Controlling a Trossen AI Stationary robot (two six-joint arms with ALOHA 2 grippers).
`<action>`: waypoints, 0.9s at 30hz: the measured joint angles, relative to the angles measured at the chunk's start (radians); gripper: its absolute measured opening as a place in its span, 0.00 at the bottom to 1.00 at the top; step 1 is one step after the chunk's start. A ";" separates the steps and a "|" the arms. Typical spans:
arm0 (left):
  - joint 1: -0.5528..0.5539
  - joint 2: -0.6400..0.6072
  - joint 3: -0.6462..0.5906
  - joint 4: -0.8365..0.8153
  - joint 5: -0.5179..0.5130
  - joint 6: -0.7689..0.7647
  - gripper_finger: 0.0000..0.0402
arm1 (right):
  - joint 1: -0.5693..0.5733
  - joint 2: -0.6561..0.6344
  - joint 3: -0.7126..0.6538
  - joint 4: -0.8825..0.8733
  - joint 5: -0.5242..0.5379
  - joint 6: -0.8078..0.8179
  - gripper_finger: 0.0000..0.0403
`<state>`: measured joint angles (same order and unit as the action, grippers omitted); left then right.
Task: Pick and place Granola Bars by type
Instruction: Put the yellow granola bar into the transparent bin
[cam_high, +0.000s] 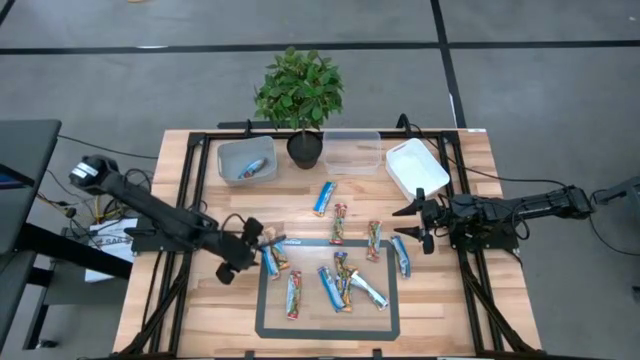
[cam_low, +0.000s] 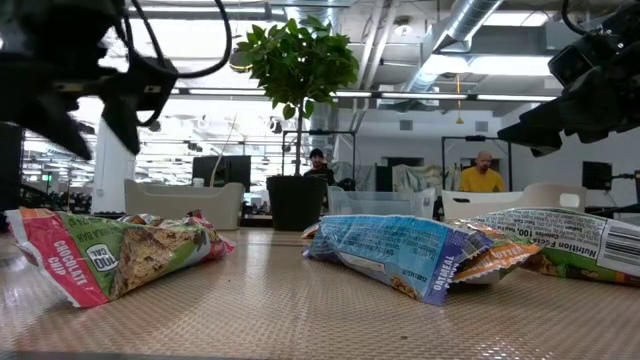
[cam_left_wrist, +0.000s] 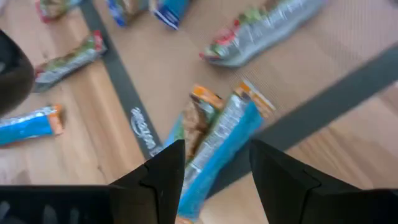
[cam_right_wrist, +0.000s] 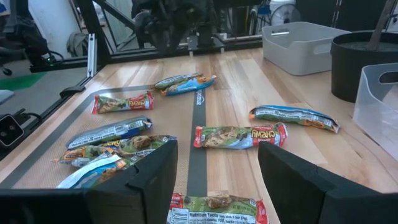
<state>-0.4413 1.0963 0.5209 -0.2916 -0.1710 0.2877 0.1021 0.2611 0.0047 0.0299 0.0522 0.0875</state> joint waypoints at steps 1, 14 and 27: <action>-0.014 0.017 0.000 0.001 -0.010 0.008 0.43 | 0.000 0.000 0.000 0.000 0.000 0.000 0.54; -0.041 0.252 0.019 0.072 -0.140 0.259 0.43 | 0.000 0.000 0.000 0.000 0.000 0.000 0.54; -0.027 0.372 0.042 0.114 -0.148 0.302 0.42 | 0.000 0.000 0.000 0.000 0.000 0.000 0.54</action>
<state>-0.4678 1.4685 0.5629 -0.1780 -0.3187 0.5900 0.1024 0.2611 0.0048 0.0302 0.0521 0.0875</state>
